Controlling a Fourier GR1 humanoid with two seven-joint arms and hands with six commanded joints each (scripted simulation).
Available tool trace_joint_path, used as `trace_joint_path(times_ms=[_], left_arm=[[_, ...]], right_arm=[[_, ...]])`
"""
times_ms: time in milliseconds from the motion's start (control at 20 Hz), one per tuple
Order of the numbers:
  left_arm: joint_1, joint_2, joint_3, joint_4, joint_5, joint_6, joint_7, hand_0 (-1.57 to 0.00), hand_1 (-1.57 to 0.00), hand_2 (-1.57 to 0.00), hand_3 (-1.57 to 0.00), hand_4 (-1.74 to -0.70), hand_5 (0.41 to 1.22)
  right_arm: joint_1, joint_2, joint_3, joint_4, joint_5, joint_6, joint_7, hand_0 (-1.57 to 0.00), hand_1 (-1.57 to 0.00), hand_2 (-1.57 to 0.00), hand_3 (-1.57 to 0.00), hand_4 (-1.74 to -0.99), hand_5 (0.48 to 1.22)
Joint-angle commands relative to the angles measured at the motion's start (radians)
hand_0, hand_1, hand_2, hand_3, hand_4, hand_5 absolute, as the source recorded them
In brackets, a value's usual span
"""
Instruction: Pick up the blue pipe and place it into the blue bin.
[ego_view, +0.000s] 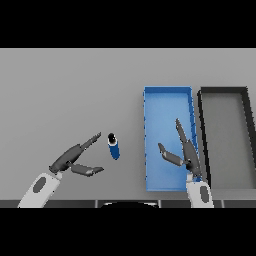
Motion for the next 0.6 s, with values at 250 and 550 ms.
trace_joint_path(times_ms=[250, 550], left_arm=[[-0.075, -0.137, -0.044, 0.129, -0.028, 0.006, 0.034, 0.0, 0.0, 0.0, 0.0, -1.19, 0.467], [-0.163, -0.227, -0.078, 0.252, -0.094, 0.012, 0.01, 0.0, 0.0, 0.0, 0.0, -1.13, 0.462]], right_arm=[[0.014, 0.003, -0.004, -0.006, -0.002, -0.004, -0.006, 0.0, 0.0, 0.0, 0.0, -1.223, 0.618], [0.022, -0.014, -0.021, 0.0, -0.011, 0.0, -0.005, 0.0, 0.0, 0.0, 0.0, -1.201, 0.605]])
